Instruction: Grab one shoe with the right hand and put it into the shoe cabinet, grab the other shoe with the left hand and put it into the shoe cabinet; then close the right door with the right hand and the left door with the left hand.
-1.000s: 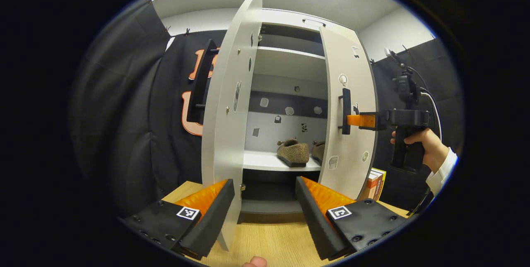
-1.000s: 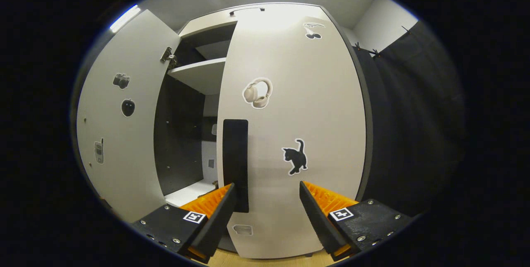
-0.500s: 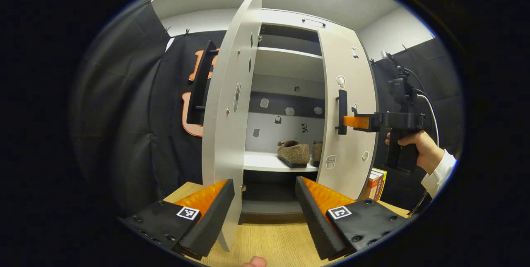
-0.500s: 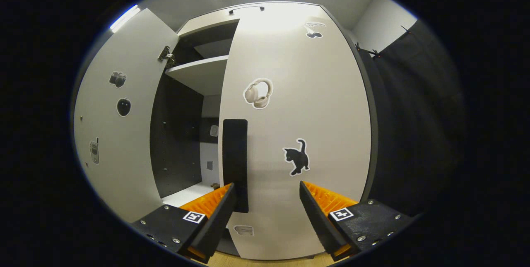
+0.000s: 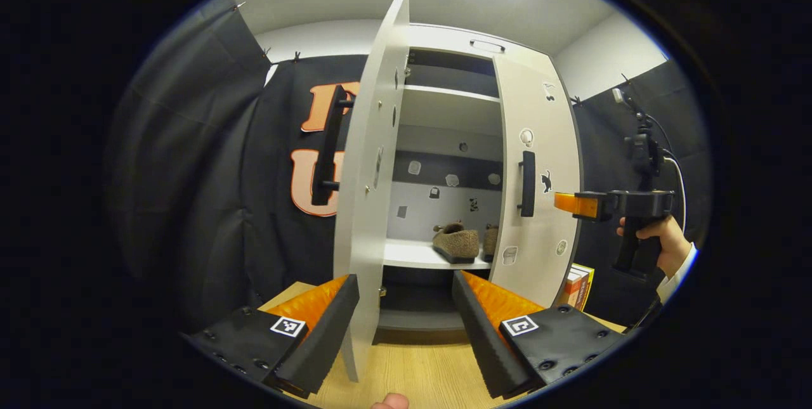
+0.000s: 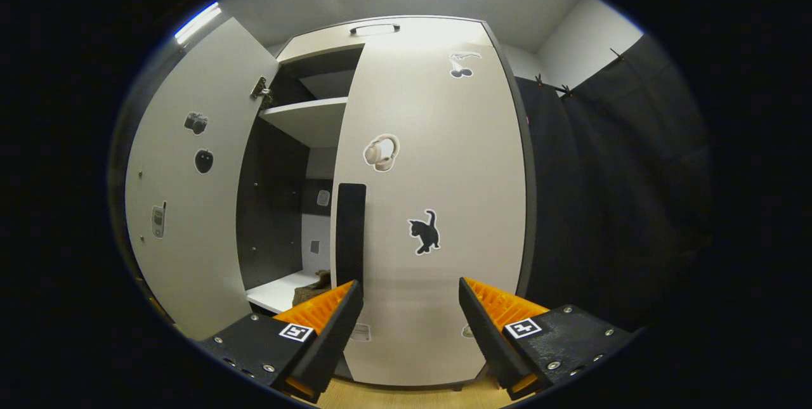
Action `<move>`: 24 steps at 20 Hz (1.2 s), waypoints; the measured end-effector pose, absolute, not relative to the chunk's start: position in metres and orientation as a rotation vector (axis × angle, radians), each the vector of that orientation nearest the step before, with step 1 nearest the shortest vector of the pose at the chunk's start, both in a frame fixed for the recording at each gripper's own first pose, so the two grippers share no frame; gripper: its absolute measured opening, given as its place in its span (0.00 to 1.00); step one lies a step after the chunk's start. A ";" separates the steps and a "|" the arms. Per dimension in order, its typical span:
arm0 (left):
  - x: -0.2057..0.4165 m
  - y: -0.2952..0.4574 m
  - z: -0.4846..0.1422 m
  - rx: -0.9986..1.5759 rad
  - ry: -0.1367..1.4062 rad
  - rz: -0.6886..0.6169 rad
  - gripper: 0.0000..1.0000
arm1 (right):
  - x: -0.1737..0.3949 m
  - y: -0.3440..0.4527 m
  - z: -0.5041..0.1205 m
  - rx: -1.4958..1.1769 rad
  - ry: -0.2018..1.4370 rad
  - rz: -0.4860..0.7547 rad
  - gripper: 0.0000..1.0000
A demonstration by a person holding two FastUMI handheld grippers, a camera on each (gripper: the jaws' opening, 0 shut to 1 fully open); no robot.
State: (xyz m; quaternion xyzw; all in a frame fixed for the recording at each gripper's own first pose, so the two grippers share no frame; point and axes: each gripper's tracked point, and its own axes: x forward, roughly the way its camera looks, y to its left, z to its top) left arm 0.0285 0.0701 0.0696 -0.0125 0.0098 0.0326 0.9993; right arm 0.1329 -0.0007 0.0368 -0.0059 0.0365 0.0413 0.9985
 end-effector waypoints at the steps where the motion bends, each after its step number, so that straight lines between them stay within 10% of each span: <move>1: 0.022 0.078 0.074 -0.028 0.016 0.089 0.97 | 0.126 -0.004 0.037 -0.008 0.070 0.078 0.94; 10: 0.016 0.205 0.153 -0.023 -0.075 0.358 0.96 | 0.089 -0.015 0.037 0.025 0.070 0.074 0.94; 24: 0.100 0.228 0.162 -0.008 -0.051 0.278 0.98 | 0.075 -0.041 0.042 0.037 0.067 0.006 0.94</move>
